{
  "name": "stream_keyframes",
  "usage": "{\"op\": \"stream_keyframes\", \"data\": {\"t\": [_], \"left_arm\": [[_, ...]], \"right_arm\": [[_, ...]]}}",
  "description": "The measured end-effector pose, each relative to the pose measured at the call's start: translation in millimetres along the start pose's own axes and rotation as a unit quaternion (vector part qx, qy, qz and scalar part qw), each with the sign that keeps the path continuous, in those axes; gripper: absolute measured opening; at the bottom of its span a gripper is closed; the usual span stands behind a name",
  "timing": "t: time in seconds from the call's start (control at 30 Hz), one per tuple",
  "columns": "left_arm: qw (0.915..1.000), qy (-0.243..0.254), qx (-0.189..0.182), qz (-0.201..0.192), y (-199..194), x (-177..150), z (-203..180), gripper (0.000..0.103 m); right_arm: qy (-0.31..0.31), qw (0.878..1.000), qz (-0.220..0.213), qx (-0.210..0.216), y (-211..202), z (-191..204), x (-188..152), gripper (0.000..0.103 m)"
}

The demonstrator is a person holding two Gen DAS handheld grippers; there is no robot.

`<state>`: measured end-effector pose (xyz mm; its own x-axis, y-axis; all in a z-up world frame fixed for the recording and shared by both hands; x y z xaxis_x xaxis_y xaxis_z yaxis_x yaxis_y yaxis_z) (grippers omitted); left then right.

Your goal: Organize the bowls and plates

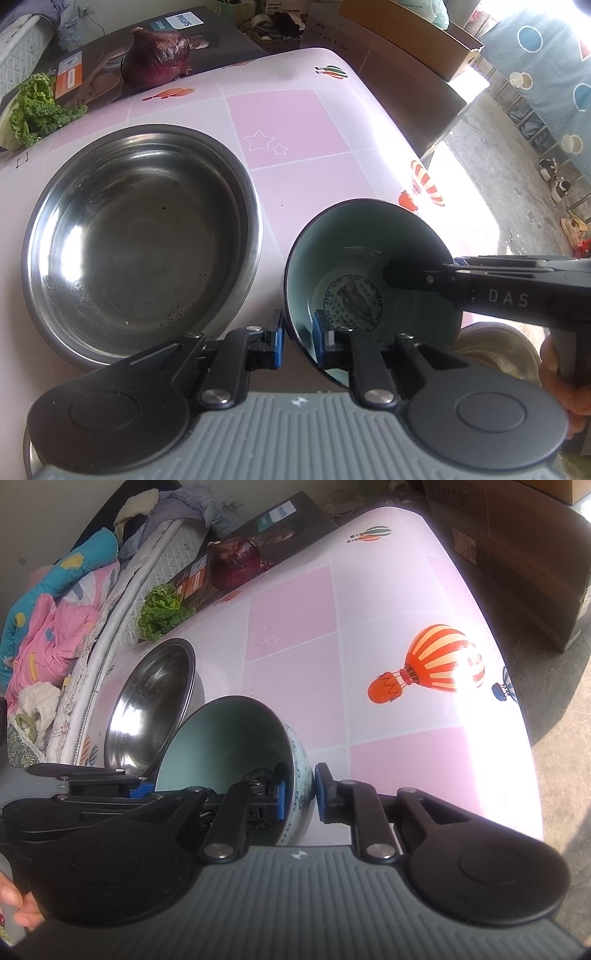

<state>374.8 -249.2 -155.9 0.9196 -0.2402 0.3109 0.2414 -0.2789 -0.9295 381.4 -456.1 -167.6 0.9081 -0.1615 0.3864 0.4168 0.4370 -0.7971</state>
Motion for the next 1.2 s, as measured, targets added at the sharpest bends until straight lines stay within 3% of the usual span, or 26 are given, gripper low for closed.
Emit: {"op": "stream_keyframes", "data": {"t": [1.2], "left_arm": [[0.9996,-0.014,-0.017,-0.016,-17.5,4.8,5.1,0.017]], "right_arm": [[-0.005,1.000,-0.008,-0.005,-7.2,11.3,12.7,0.015]]}}
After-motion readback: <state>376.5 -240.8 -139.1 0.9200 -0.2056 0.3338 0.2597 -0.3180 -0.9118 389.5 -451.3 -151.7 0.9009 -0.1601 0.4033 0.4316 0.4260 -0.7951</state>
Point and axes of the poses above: each gripper's, at about its wrist camera, not at the fingertips, and y roughly the way its jaws point, z to its left, x to its top, the point moved 7 cm from there along y, roughly the way its jaws point, and after that the axes turned 3 degrees about -y, right-handed, at the moved point
